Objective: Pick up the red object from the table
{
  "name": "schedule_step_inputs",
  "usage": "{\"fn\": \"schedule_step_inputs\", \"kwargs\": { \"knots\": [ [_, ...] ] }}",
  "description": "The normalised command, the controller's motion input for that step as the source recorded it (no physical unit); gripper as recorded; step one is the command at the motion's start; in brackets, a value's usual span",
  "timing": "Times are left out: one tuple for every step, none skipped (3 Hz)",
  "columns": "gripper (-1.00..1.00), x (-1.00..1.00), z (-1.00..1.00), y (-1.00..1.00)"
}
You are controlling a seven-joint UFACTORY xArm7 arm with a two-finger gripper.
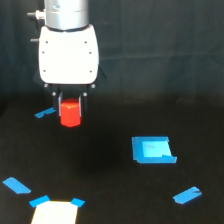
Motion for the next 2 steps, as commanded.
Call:
{"fn": "schedule_step_inputs", "kwargs": {
  "knots": [
    [-1.00,0.06,0.67,0.61],
    [-1.00,-0.34,0.28,-1.00]
  ]
}}
